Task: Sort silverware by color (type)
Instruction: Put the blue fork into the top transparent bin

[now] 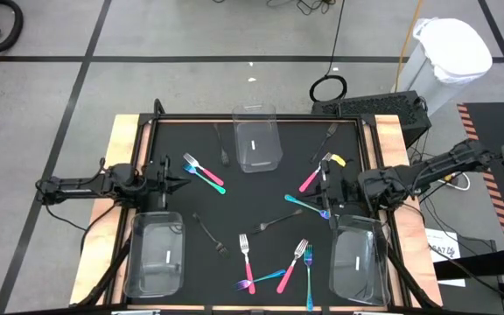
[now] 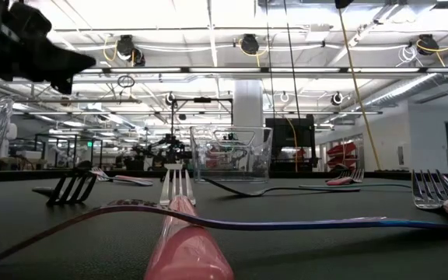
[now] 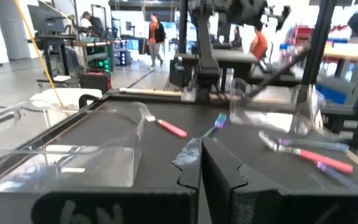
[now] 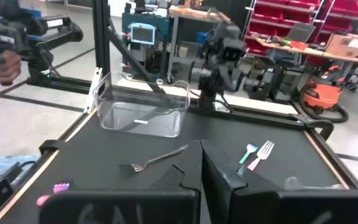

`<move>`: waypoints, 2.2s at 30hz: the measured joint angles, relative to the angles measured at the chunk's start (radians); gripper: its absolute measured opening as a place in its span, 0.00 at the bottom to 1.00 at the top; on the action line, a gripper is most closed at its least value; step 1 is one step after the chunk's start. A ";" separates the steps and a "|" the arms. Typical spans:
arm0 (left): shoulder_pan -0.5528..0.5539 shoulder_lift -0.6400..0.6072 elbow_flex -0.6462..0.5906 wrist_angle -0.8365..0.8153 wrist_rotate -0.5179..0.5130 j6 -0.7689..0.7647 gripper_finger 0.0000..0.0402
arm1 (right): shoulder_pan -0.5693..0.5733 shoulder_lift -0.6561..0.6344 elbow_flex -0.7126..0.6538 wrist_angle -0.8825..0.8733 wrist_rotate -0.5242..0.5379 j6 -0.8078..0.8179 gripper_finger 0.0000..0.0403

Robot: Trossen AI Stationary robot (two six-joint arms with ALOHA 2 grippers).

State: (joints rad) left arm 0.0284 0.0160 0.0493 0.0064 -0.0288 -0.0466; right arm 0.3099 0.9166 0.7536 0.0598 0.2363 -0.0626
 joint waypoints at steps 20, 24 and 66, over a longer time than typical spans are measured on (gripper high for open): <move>0.000 0.371 0.354 0.011 -0.048 0.162 0.04 | 0.000 0.139 0.000 -0.061 -0.001 -0.003 0.00; -0.004 0.470 0.394 0.020 -0.049 0.160 0.04 | 0.000 0.168 0.000 -0.061 -0.001 -0.002 0.00; -0.082 0.822 0.497 0.138 -0.081 0.316 0.24 | -0.077 0.194 0.000 -0.468 0.073 0.400 0.03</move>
State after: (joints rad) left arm -0.0532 0.8379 0.5461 0.1447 -0.1097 0.2695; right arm 0.2334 1.1110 0.7532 -0.4084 0.3089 0.3376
